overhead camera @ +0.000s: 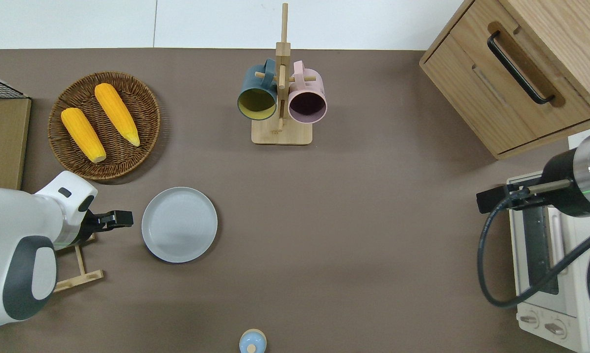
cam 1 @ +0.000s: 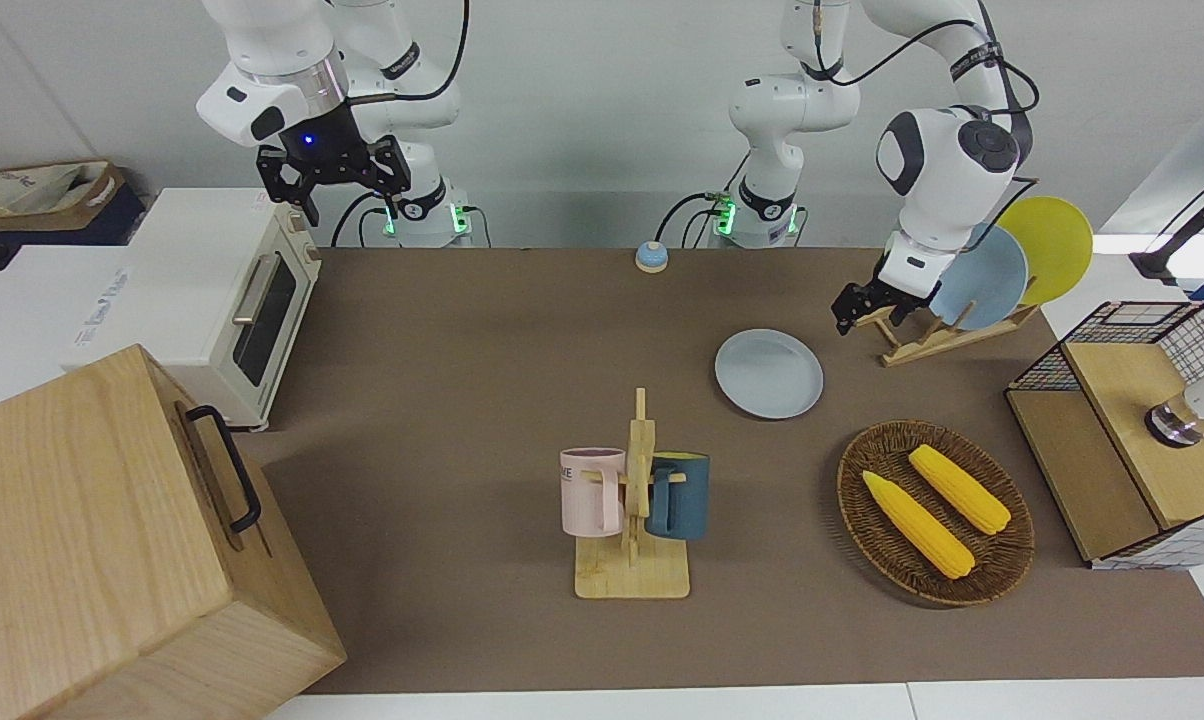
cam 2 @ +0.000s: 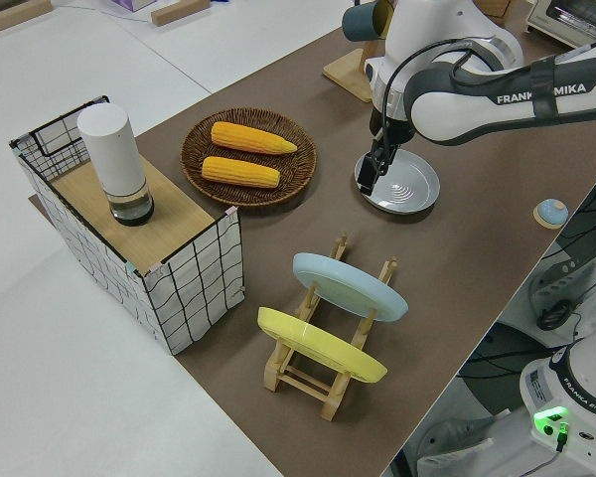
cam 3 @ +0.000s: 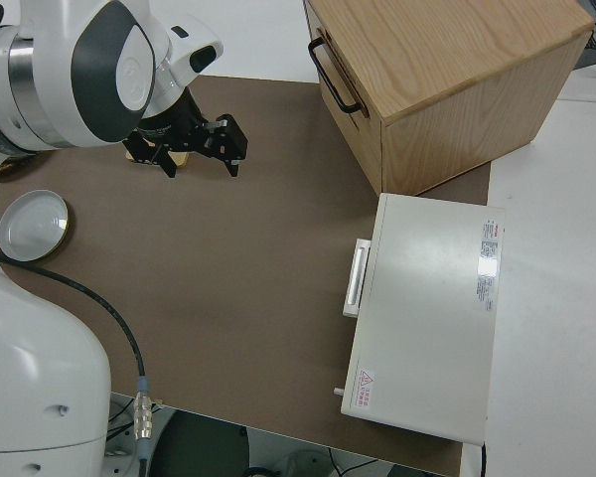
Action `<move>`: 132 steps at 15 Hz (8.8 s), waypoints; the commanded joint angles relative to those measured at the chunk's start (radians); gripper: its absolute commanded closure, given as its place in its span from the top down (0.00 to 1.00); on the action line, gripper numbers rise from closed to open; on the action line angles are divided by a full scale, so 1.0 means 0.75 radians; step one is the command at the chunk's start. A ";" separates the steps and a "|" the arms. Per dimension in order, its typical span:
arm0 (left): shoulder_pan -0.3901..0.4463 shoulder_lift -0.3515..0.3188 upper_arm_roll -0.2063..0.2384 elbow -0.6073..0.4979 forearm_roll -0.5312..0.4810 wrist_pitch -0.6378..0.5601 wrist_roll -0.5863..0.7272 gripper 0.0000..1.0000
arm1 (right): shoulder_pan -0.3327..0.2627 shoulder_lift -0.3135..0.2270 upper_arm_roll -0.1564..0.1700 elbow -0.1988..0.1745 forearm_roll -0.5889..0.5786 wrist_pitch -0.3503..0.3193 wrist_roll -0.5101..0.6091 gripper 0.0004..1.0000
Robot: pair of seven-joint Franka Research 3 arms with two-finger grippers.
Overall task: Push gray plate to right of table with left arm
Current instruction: 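Lower the left gripper to the gray plate's edge nearest the robot, then push the gray plate with the left gripper across the table toward the right arm, then keep pushing the gray plate with the left gripper toward the toaster oven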
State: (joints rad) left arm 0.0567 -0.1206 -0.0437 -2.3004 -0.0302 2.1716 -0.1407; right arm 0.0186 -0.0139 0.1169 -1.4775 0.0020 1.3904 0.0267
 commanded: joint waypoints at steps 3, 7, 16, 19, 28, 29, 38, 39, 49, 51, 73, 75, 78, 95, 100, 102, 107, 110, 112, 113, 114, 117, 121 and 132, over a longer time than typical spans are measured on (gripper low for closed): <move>-0.018 -0.029 -0.003 -0.183 0.014 0.213 -0.070 1.00 | -0.027 -0.004 0.018 0.011 0.014 -0.019 0.001 0.98; -0.024 -0.029 -0.019 -0.291 0.014 0.364 -0.103 1.00 | -0.027 -0.004 0.018 0.011 0.014 -0.019 0.001 0.98; -0.041 0.001 -0.019 -0.353 0.014 0.465 -0.107 1.00 | -0.027 -0.004 0.018 0.011 0.014 -0.019 0.003 0.98; -0.061 0.028 -0.022 -0.357 0.014 0.489 -0.107 1.00 | -0.027 -0.004 0.018 0.011 0.014 -0.019 0.003 0.98; -0.065 0.073 -0.022 -0.375 0.014 0.549 -0.105 0.99 | -0.027 -0.004 0.018 0.011 0.014 -0.019 0.003 0.98; -0.067 0.073 -0.022 -0.375 0.014 0.549 -0.105 0.98 | -0.027 -0.004 0.018 0.011 0.014 -0.019 0.003 0.98; -0.065 0.075 -0.022 -0.375 0.014 0.547 -0.103 0.01 | -0.027 -0.004 0.018 0.011 0.014 -0.019 0.003 0.98; -0.065 0.075 -0.022 -0.373 0.014 0.547 -0.103 0.00 | -0.027 -0.004 0.020 0.011 0.014 -0.019 0.003 0.98; -0.092 0.087 -0.040 -0.365 0.014 0.530 -0.193 0.00 | -0.027 -0.004 0.018 0.011 0.014 -0.019 0.003 0.98; -0.137 0.091 -0.042 -0.357 0.014 0.530 -0.282 0.00 | -0.027 -0.004 0.018 0.011 0.014 -0.019 0.001 0.98; -0.662 0.302 -0.044 -0.089 0.014 0.528 -1.031 0.00 | -0.027 -0.004 0.018 0.011 0.014 -0.019 0.003 0.98; -0.716 0.341 -0.044 -0.040 0.016 0.520 -1.109 0.00 | -0.027 -0.004 0.020 0.011 0.014 -0.019 0.003 0.98; -0.781 0.400 -0.044 0.034 0.016 0.502 -1.185 0.00 | -0.027 -0.004 0.018 0.011 0.014 -0.019 0.003 0.98; -1.069 0.715 -0.044 0.516 0.147 0.299 -1.612 0.00 | -0.027 -0.004 0.018 0.011 0.014 -0.019 0.001 0.98; -1.149 0.738 -0.042 0.556 0.147 0.299 -1.688 0.00 | -0.027 -0.004 0.018 0.011 0.014 -0.019 0.001 0.98; -1.164 0.742 -0.042 0.568 0.147 0.301 -1.688 0.00 | -0.027 -0.004 0.018 0.011 0.014 -0.019 0.001 0.98; -1.207 0.811 -0.042 0.664 0.147 0.299 -1.725 0.00 | -0.027 -0.004 0.020 0.011 0.014 -0.019 0.003 0.98; -1.227 0.874 -0.042 0.735 0.169 0.297 -1.743 0.00 | -0.027 -0.004 0.020 0.011 0.014 -0.019 0.001 0.98; -1.233 0.913 -0.042 0.786 0.202 0.295 -1.790 0.00 | -0.027 -0.004 0.018 0.011 0.014 -0.019 0.003 0.98; -1.245 0.930 -0.042 0.805 0.218 0.295 -1.802 0.00 | -0.027 -0.004 0.018 0.011 0.014 -0.019 0.003 0.98; -1.248 0.936 -0.042 0.813 0.226 0.295 -1.811 0.00 | -0.027 -0.004 0.020 0.011 0.014 -0.019 0.001 0.98; -1.248 0.938 -0.042 0.815 0.230 0.293 -1.815 0.00 | -0.027 -0.004 0.018 0.011 0.014 -0.019 0.001 0.98; -1.239 0.928 -0.034 0.817 0.230 0.269 -1.811 0.38 | -0.027 -0.004 0.020 0.011 0.014 -0.019 0.003 0.98; -1.162 0.787 -0.026 0.881 0.216 -0.003 -1.762 0.99 | -0.027 -0.004 0.018 0.011 0.014 -0.019 0.003 0.98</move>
State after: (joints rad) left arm -0.8277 0.5074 -0.0600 -1.6640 0.1186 2.2734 -1.4720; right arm 0.0186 -0.0139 0.1169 -1.4775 0.0020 1.3904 0.0267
